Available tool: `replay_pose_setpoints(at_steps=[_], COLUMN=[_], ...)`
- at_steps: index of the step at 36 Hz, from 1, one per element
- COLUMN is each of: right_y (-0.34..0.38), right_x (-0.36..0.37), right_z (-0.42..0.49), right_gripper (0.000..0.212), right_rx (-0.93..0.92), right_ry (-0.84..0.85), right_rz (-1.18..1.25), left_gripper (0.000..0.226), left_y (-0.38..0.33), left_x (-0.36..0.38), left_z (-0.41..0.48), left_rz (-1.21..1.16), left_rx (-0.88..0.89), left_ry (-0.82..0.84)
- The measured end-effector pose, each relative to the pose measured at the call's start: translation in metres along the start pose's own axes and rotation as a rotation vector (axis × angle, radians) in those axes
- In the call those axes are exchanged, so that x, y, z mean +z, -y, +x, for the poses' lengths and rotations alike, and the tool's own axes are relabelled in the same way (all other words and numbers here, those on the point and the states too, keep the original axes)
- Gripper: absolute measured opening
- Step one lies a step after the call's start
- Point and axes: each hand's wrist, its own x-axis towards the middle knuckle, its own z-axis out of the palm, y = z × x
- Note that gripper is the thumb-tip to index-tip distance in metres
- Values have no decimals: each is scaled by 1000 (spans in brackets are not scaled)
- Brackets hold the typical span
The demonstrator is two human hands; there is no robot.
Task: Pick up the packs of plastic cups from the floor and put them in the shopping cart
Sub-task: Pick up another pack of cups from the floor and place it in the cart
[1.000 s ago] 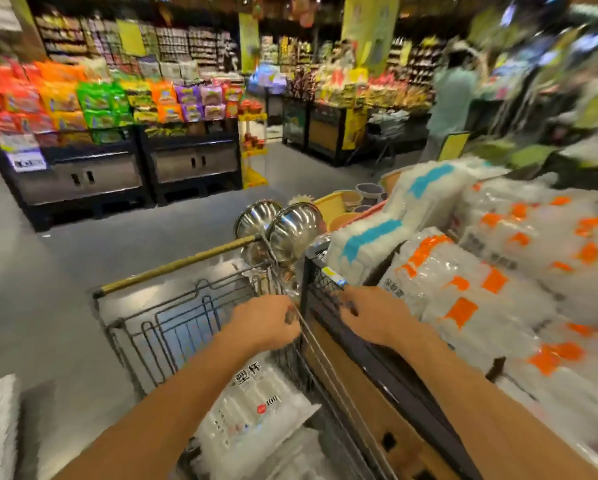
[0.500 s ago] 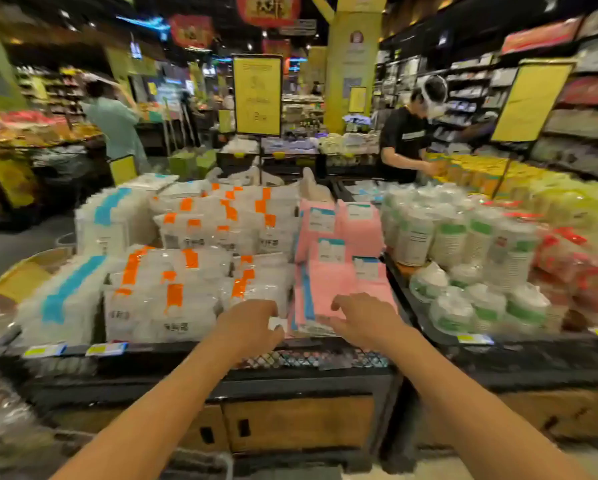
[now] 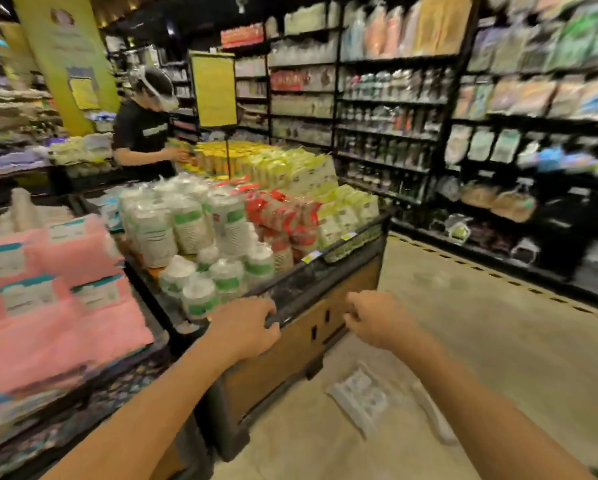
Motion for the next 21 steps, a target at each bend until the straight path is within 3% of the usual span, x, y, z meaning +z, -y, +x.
replay_pose_setpoints(at_steps=[13, 21], right_y=[-203, -273], right_x=[-4, 10], right_z=[-91, -125], right_gripper=[37, 39], right_rx=[492, 758], right_ry=[-4, 24], right_rz=[1, 4], left_gripper=[32, 50], left_y=[-189, -279], left_x=[48, 93], left_z=[118, 190], left_rz=[39, 43], left_rx=[369, 582], left_ry=[73, 195])
